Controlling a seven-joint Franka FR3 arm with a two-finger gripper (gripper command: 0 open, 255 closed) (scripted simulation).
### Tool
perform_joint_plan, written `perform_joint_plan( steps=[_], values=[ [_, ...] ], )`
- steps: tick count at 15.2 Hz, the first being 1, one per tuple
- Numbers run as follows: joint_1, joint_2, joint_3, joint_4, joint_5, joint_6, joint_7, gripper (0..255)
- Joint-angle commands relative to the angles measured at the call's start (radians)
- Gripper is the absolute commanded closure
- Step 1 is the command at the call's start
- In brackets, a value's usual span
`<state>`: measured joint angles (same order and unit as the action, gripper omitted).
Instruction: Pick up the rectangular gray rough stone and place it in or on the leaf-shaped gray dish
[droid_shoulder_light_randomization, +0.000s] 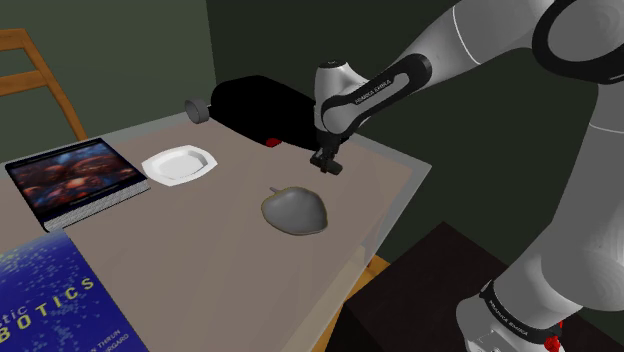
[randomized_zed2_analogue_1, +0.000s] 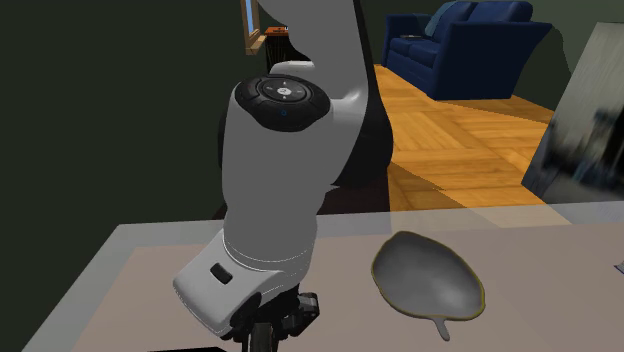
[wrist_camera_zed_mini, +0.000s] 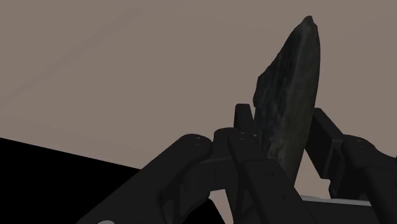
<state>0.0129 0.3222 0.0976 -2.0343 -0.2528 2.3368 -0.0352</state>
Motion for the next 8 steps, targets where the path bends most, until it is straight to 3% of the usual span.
perform_joint_plan(
  steps=[1,8],
  values=[
    [0.0,0.0,0.0,0.0,0.0,0.0,0.0,255],
    [-0.001,-0.017,0.002,0.005,0.006,-0.021,-0.007,255]
  ],
)
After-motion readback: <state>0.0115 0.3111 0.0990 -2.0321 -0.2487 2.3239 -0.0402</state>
